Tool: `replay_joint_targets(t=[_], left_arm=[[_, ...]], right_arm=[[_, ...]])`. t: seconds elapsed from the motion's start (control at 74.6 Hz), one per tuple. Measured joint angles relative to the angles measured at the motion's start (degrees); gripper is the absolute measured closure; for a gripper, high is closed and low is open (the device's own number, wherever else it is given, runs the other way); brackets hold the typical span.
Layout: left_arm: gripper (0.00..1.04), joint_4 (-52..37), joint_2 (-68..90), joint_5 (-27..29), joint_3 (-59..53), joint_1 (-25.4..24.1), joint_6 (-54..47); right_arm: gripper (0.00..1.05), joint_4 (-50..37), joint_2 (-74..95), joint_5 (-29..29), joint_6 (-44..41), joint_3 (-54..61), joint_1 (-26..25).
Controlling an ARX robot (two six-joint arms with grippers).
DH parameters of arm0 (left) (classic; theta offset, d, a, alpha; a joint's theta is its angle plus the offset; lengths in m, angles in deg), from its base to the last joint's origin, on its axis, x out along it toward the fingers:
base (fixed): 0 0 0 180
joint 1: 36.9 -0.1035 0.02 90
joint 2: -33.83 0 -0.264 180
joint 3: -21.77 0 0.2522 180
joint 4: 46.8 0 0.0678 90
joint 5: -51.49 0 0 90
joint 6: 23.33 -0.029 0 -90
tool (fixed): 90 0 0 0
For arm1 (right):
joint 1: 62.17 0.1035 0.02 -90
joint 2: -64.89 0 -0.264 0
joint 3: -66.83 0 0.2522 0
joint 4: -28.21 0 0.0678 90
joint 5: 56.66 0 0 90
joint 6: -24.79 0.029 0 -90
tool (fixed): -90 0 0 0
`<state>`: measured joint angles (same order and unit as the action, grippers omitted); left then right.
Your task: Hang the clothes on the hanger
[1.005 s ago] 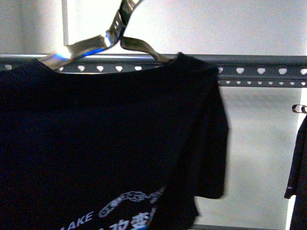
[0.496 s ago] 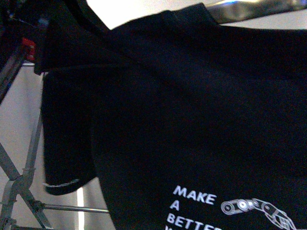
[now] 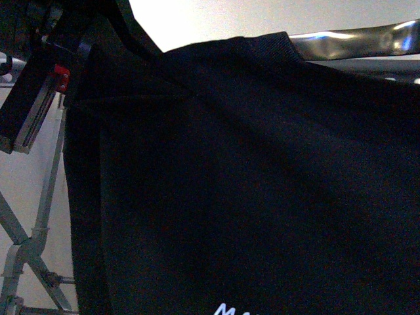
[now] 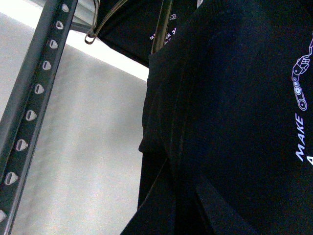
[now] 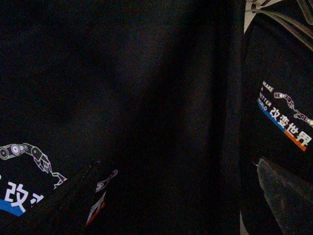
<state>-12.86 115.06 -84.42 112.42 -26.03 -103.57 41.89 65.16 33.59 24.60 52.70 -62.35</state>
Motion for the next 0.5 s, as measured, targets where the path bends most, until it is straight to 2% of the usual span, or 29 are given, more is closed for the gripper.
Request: replay_joint_targets(t=[0.067,0.121,0.147,0.174,0.214,0.228,0.295,0.375,0.496], left_arm=[[1.0,0.0,0.0,0.0,0.0,0.0,0.0],[1.0,0.0,0.0,0.11,0.0,0.0,0.0],[1.0,0.0,0.0,0.26,0.0,0.0,0.0],[1.0,0.0,0.0,0.33,0.0,0.02,0.0],[1.0,0.0,0.0,0.28,0.0,0.11,0.0],[1.0,0.0,0.0,0.28,0.0,0.09,0.0],[1.0,0.0,0.02,0.5,0.0,-0.15,0.0],[1.0,0.0,0.04,0.57,0.0,-0.26,0.0],[1.0,0.0,0.04,0.52,0.0,-0.2,0.0]], right_arm=[[0.07,4.83,2.32,9.46,0.83,-1.92,-2.8],[0.07,11.41,8.02,22.73,0.92,-5.44,-8.37],[0.07,13.35,10.6,26.82,0.92,-6.95,-10.97],[0.07,14.56,13.86,35.1,0.9,-8.85,-14.69],[0.07,14.62,17.03,41.68,0.63,-11.26,-19.37],[0.07,14.62,18.12,46.05,0.28,-12.57,-21.66],[0.07,16.11,20.87,55.28,-3.43,-18.6,-28.24],[0.07,19.43,23.28,58.77,-10.21,-23.65,-30.45],[0.07,18.58,28.17,60.33,-21.49,-29.42,-29.99]])
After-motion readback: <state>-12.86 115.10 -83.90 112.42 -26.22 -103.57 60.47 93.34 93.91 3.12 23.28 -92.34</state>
